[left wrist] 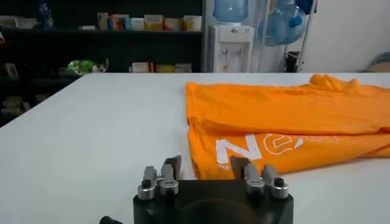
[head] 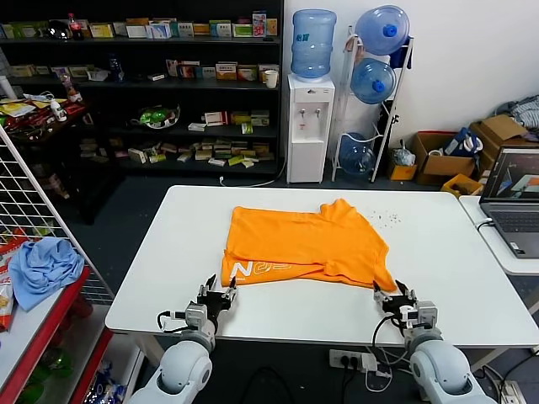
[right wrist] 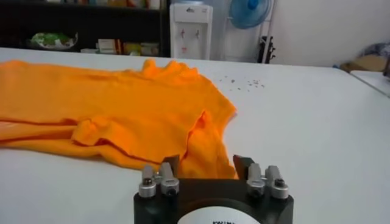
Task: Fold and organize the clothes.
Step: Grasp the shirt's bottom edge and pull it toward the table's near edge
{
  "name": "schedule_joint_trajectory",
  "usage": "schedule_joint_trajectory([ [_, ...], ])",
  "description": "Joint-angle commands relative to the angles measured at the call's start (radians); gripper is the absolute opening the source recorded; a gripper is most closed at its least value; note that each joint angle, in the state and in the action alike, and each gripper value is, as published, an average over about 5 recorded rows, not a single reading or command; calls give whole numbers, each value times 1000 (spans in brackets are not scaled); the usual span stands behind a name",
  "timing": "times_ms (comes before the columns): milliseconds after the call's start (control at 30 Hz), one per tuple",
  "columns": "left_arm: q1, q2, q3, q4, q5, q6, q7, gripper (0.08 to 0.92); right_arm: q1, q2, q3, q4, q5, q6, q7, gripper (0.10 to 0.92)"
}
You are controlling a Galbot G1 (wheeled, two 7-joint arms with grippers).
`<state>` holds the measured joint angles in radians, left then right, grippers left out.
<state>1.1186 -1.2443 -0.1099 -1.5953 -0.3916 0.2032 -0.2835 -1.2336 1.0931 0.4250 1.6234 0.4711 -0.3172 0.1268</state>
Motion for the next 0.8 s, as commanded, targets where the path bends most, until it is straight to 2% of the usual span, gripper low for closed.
schedule_joint_trajectory([
  [33, 2, 1, 3, 4, -27, 10, 6, 530, -7, 0, 12, -26, 1, -3, -5, 515],
  [300, 17, 16, 2, -6, -27, 17, 47, 296, -26, -1, 14, -8, -14, -15, -13, 290],
  [467, 40, 49, -4, -50, -34, 21, 65, 152, -78, -22, 22, 68, -25, -23, -20, 146],
  [600, 75, 94, -12, -125, -59, 46, 54, 94, -140, -60, 45, 138, -15, -36, -17, 128],
  [800, 150, 156, -19, -254, -79, 97, 24, 94, -269, -114, 92, 256, 16, -67, 8, 128],
])
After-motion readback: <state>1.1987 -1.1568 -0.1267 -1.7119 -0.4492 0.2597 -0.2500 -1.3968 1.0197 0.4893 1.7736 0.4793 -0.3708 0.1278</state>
